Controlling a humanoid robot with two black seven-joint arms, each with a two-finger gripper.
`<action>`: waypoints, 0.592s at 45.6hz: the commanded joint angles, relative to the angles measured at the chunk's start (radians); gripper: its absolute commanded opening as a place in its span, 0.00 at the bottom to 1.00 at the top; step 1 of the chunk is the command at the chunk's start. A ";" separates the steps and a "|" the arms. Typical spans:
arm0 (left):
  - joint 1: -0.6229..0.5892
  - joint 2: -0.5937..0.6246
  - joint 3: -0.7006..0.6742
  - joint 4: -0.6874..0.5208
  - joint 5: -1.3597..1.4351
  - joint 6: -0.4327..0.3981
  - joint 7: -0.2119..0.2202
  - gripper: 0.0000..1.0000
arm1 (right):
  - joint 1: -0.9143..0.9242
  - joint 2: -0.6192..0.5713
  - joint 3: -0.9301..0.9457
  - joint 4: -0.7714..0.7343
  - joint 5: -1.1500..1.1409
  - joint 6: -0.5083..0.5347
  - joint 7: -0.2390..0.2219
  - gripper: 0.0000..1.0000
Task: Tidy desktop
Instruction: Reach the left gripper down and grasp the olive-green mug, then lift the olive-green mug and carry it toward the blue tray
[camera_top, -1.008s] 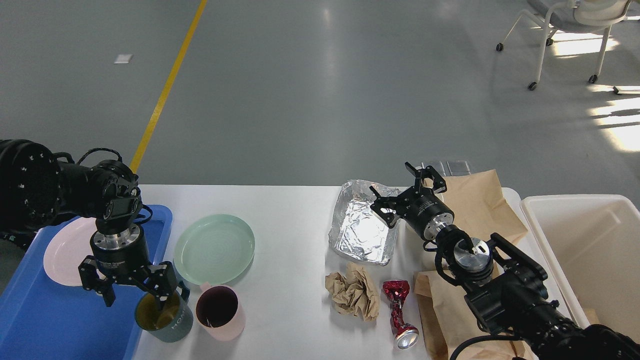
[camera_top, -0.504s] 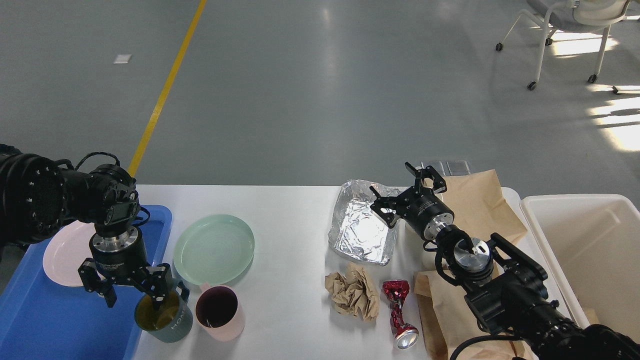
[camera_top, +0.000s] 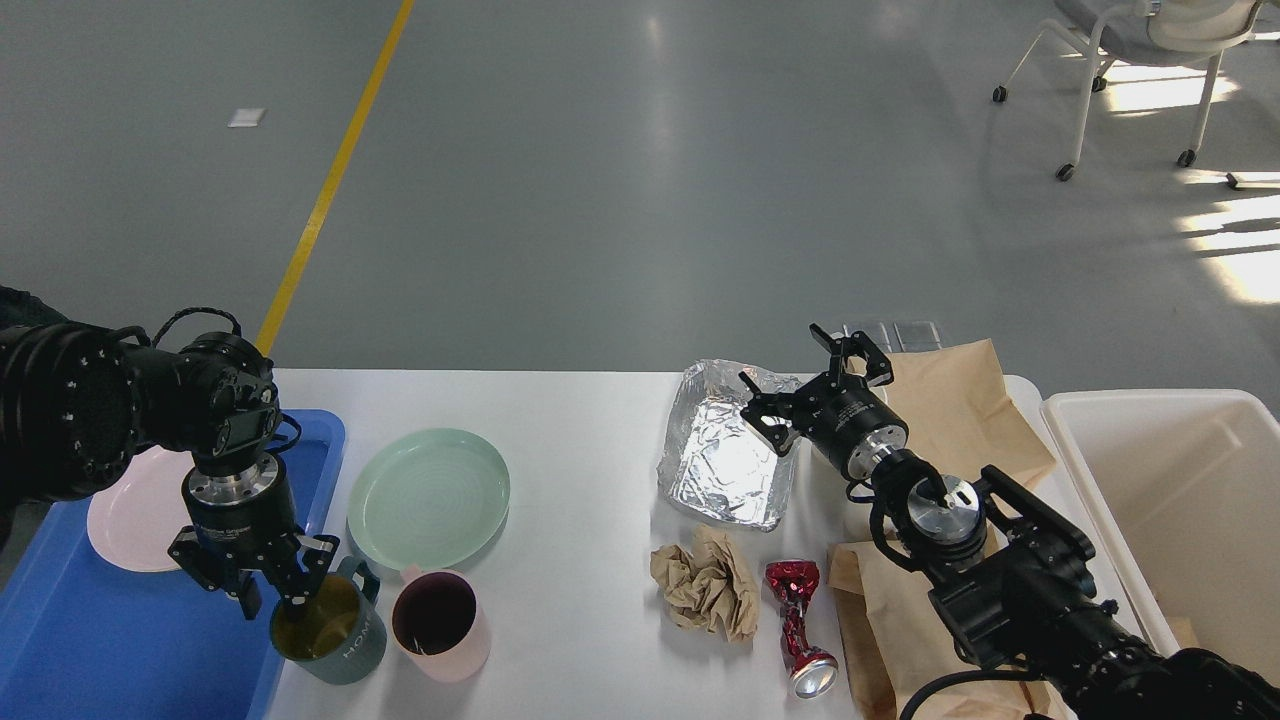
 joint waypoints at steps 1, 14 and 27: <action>0.004 0.000 -0.001 0.002 0.000 0.000 0.000 0.29 | -0.001 0.000 0.000 0.000 0.000 0.000 0.000 1.00; 0.006 0.000 -0.005 0.012 0.001 0.000 0.002 0.23 | -0.001 0.000 0.000 0.000 0.000 0.000 0.000 1.00; 0.006 0.000 -0.008 0.011 0.000 0.000 -0.001 0.03 | 0.000 0.000 0.000 0.000 0.000 0.000 0.000 1.00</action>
